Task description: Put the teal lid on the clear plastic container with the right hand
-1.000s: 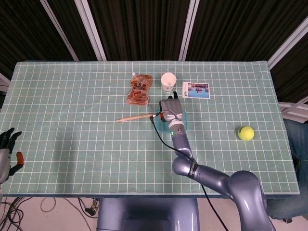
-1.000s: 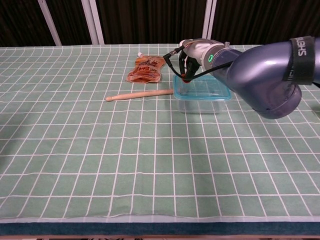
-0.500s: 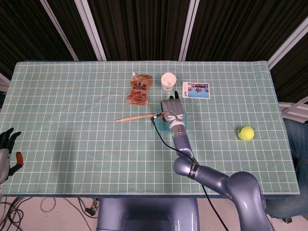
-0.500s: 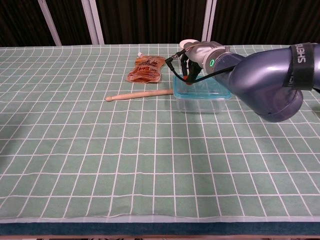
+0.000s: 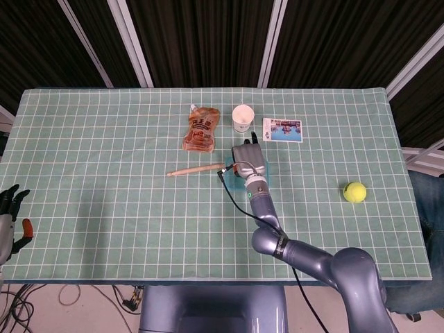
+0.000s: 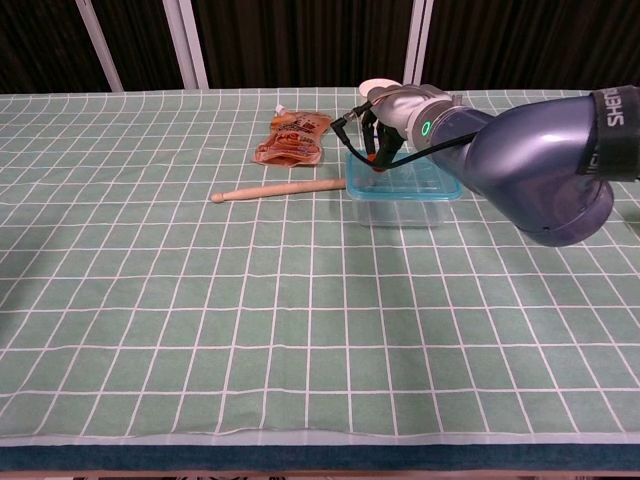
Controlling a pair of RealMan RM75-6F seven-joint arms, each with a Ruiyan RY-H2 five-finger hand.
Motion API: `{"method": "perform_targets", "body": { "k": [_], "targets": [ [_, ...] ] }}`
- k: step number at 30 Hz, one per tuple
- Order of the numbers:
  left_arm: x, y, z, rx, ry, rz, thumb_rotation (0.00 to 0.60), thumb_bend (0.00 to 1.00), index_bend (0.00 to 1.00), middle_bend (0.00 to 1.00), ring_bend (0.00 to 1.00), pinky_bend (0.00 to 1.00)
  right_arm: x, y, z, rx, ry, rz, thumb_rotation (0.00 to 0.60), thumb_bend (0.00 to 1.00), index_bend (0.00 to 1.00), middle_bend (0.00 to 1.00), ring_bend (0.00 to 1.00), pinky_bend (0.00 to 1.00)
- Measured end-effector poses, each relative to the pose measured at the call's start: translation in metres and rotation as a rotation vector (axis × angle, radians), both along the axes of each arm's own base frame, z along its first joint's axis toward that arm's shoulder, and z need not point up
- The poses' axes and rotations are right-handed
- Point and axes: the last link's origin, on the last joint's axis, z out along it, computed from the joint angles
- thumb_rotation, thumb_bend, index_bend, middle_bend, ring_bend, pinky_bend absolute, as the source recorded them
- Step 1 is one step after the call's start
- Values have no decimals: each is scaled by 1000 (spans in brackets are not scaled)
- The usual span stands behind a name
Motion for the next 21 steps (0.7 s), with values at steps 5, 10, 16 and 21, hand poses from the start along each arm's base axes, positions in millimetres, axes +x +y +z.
{"method": "perform_targets", "body": {
  "k": [5, 10, 16, 21],
  "targets": [
    [0, 0, 0, 1, 0, 0, 600, 657, 111, 0, 0, 0, -3, 1, -4, 7, 5, -5, 600, 483, 764, 584, 254, 0],
    [0, 0, 0, 1, 2, 0, 600, 657, 111, 0, 0, 0, -5, 1, -7, 11, 8, -10, 600, 483, 764, 584, 254, 0],
    [0, 0, 0, 0, 2, -1, 600, 657, 111, 0, 0, 0, -7, 3, -9, 15, 14, -8, 600, 483, 767, 584, 254, 0],
    [0, 0, 0, 0, 3, -2, 600, 657, 111, 0, 0, 0, -9, 6, -12, 24, 12, -8, 600, 483, 767, 584, 254, 0]
  ]
}}
